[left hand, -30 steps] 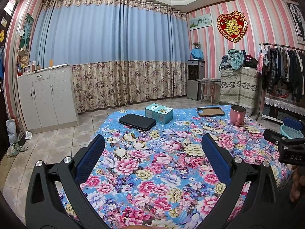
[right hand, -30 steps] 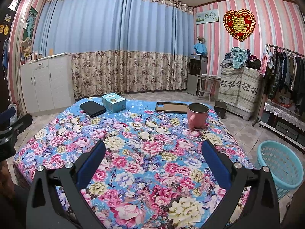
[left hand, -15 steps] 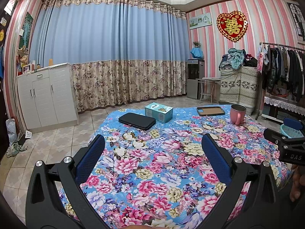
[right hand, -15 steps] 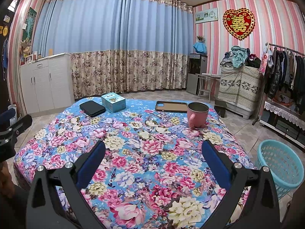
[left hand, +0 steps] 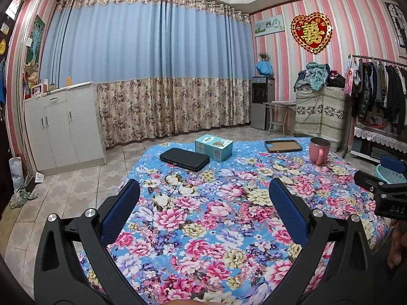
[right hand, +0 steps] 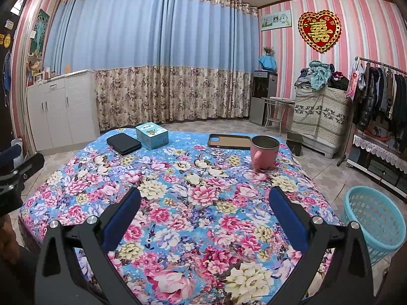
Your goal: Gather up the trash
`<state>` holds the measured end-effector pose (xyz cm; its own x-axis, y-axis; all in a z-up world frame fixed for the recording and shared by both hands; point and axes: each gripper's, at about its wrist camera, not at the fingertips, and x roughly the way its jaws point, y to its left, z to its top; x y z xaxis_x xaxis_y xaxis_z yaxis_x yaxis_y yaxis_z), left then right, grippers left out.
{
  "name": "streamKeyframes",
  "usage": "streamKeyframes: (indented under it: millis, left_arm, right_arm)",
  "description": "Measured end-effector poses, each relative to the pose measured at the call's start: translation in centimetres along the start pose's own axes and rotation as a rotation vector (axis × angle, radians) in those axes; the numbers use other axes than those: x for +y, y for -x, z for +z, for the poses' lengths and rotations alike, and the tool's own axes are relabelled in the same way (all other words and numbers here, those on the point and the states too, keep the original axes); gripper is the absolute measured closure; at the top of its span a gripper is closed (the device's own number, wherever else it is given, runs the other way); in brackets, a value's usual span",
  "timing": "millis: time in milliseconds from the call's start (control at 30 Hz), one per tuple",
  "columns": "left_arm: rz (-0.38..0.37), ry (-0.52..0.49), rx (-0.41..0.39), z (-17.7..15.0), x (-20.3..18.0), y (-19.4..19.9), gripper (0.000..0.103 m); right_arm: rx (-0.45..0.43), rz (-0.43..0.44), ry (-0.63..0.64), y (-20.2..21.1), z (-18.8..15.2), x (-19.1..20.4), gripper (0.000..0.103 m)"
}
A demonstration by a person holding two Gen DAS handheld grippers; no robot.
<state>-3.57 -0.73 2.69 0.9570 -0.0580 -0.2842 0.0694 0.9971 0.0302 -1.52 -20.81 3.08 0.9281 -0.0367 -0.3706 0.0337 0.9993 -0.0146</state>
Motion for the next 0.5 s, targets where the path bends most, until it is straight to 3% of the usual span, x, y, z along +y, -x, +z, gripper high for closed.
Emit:
streamKeyframes:
  millis: [500]
  left_arm:
    - [0.004,-0.011,0.005,-0.09,-0.18,-0.38,0.005]
  right_arm:
    - [0.003,0.001,-0.003,-0.06,0.04,-0.19,0.005]
